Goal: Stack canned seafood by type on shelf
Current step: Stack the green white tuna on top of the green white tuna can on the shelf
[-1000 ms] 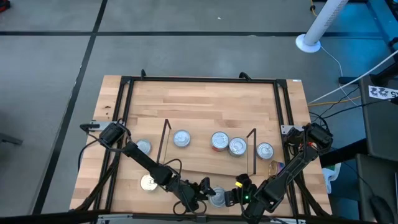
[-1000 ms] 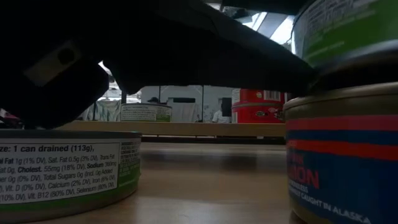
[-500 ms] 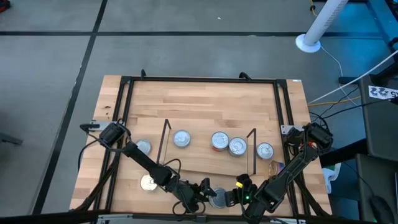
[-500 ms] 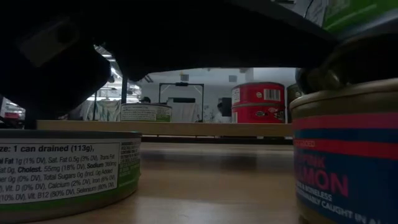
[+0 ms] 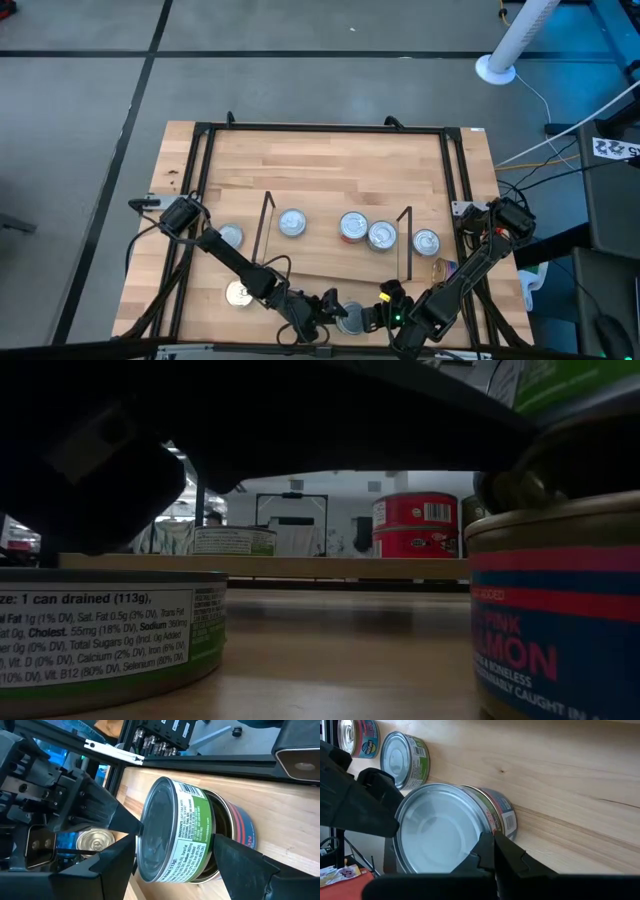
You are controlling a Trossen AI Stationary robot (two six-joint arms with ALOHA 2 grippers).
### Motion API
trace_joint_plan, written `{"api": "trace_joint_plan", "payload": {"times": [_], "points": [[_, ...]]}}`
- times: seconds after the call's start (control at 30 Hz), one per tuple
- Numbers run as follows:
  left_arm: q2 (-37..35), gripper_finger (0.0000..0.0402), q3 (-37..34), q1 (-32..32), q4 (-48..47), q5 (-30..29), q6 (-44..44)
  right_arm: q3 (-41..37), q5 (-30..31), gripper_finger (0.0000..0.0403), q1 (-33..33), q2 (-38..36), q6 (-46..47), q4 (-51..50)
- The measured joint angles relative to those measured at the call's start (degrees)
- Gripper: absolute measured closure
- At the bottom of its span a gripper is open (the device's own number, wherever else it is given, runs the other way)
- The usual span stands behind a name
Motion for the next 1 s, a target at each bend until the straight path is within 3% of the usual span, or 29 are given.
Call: {"api": "trace_joint_plan", "payload": {"times": [0.5,1.0], "points": [[-0.07,0.0188,0.26,0.71,3.76,-1.24,2.64,-0.09,-0.81,0.0401,-0.17,0.33,0.11,0.2],[-0.17,0.02,0.26,0.85,2.18,2.89,3.11,-0.02,0.11,0.0401,-0.11,0.22,0.09,0.25]]}}
